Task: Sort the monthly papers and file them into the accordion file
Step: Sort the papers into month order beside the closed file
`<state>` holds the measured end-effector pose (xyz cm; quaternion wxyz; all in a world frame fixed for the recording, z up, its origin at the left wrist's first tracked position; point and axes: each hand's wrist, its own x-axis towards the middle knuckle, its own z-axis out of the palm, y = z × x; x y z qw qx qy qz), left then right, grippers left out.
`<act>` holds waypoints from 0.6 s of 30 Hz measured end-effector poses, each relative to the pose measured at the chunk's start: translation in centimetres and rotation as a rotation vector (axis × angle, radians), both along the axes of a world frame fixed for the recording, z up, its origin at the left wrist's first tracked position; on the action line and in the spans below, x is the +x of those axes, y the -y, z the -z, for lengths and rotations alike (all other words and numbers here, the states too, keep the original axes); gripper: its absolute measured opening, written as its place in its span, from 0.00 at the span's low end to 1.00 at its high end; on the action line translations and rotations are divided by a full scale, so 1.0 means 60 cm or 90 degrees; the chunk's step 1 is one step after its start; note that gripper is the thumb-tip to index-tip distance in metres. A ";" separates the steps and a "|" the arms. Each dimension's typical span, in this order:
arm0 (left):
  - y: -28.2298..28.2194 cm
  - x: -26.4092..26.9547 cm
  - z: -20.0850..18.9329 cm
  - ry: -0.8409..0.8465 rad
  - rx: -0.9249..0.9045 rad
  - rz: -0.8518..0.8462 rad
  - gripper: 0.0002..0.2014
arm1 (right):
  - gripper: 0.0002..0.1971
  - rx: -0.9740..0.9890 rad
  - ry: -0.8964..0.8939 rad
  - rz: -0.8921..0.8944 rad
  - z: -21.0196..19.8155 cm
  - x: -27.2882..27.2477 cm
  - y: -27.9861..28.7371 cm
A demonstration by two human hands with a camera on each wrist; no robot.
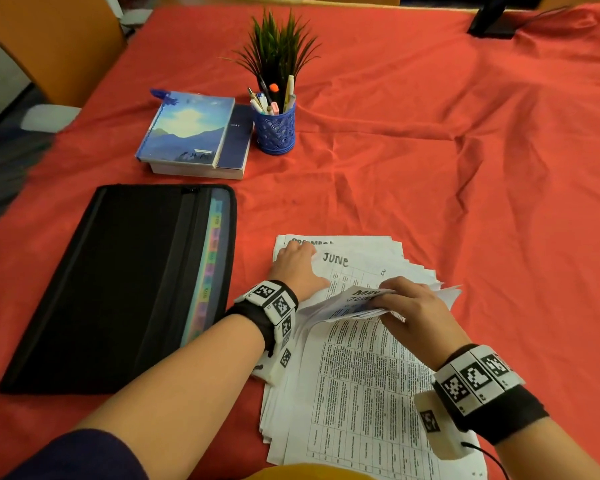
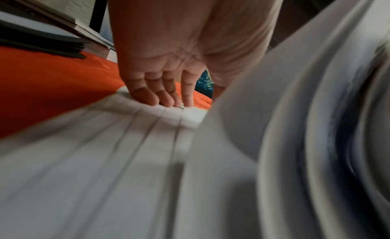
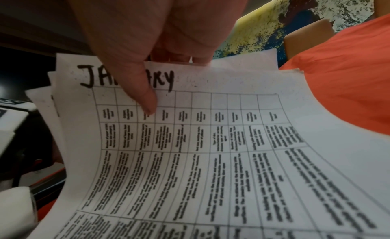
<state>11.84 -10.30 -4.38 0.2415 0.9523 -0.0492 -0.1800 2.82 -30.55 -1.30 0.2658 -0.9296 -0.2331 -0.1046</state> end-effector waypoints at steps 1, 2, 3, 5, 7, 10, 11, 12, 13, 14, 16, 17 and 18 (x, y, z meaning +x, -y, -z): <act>0.000 0.002 0.000 -0.002 -0.012 0.007 0.21 | 0.15 -0.002 -0.004 -0.001 0.000 -0.001 0.000; -0.001 0.002 -0.002 -0.003 -0.032 0.011 0.13 | 0.14 -0.003 -0.010 0.000 -0.001 -0.001 0.000; -0.003 0.002 -0.003 -0.003 -0.061 0.013 0.08 | 0.14 -0.001 -0.018 0.004 -0.003 0.000 0.000; -0.011 -0.001 -0.001 -0.025 -0.180 -0.012 0.06 | 0.14 0.004 -0.030 0.011 -0.006 0.001 0.001; -0.026 -0.005 -0.007 -0.070 -0.344 -0.055 0.04 | 0.14 0.008 -0.035 0.005 -0.009 0.001 0.000; -0.046 -0.024 -0.022 -0.090 -0.462 -0.064 0.07 | 0.13 0.011 -0.033 -0.004 -0.012 0.001 -0.002; -0.051 -0.031 -0.024 -0.091 -0.469 -0.054 0.10 | 0.14 0.010 -0.032 -0.008 -0.011 0.002 -0.003; -0.054 -0.037 -0.028 -0.102 -0.470 -0.040 0.11 | 0.13 0.002 -0.025 -0.014 -0.011 0.004 -0.005; -0.056 -0.043 -0.030 -0.124 -0.474 -0.023 0.11 | 0.12 -0.014 -0.009 -0.021 -0.010 0.006 -0.008; -0.057 -0.047 -0.032 -0.149 -0.476 0.000 0.10 | 0.10 -0.032 0.009 -0.029 -0.010 0.009 -0.011; -0.061 -0.047 -0.038 -0.176 -0.476 0.024 0.06 | 0.10 -0.051 0.030 -0.040 -0.008 0.014 -0.014; -0.063 -0.045 -0.040 -0.170 -0.484 0.009 0.06 | 0.10 -0.055 0.035 -0.041 -0.008 0.015 -0.015; -0.063 -0.040 -0.040 -0.143 -0.485 -0.024 0.06 | 0.11 -0.057 0.037 -0.041 -0.007 0.015 -0.015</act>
